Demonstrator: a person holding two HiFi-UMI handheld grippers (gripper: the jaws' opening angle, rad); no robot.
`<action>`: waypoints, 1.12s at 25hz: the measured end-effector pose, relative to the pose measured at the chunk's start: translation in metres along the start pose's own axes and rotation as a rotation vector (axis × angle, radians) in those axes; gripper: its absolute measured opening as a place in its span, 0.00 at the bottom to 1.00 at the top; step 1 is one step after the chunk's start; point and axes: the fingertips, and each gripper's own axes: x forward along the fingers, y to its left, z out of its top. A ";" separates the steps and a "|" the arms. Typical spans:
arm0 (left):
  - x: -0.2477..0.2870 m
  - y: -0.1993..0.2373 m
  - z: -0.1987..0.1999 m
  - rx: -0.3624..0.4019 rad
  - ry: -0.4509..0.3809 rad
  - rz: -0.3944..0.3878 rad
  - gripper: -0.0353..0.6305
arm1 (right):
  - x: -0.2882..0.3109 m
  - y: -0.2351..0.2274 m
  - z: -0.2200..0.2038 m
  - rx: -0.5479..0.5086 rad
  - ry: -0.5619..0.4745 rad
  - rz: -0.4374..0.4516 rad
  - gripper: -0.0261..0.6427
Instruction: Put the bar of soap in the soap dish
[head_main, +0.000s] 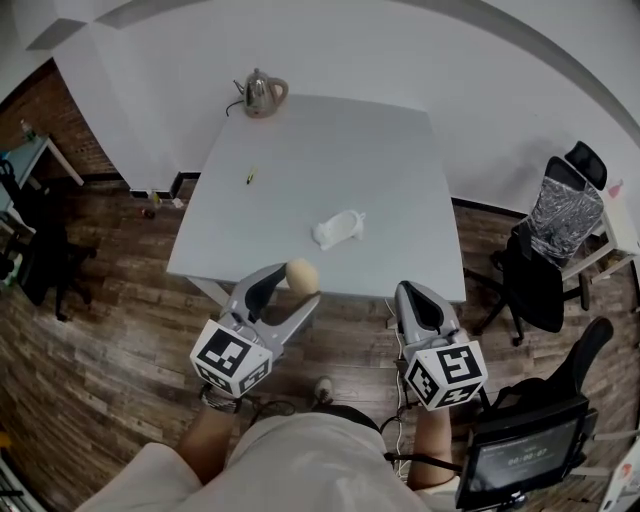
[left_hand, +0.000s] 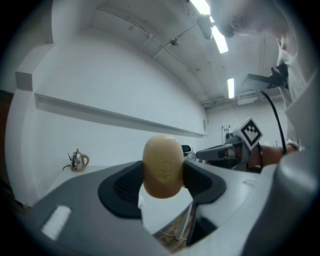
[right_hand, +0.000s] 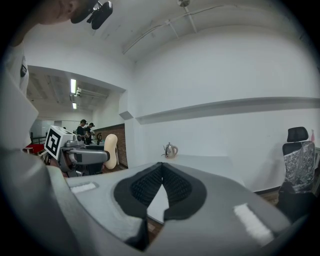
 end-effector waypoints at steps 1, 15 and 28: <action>0.003 0.001 0.001 0.002 -0.002 0.002 0.46 | 0.003 -0.002 0.001 0.001 -0.002 0.003 0.04; 0.024 0.004 0.004 -0.006 -0.004 0.046 0.46 | 0.025 -0.025 0.002 0.014 -0.004 0.071 0.04; 0.027 0.009 0.002 -0.017 -0.009 0.094 0.46 | 0.036 -0.024 0.004 -0.002 0.010 0.127 0.04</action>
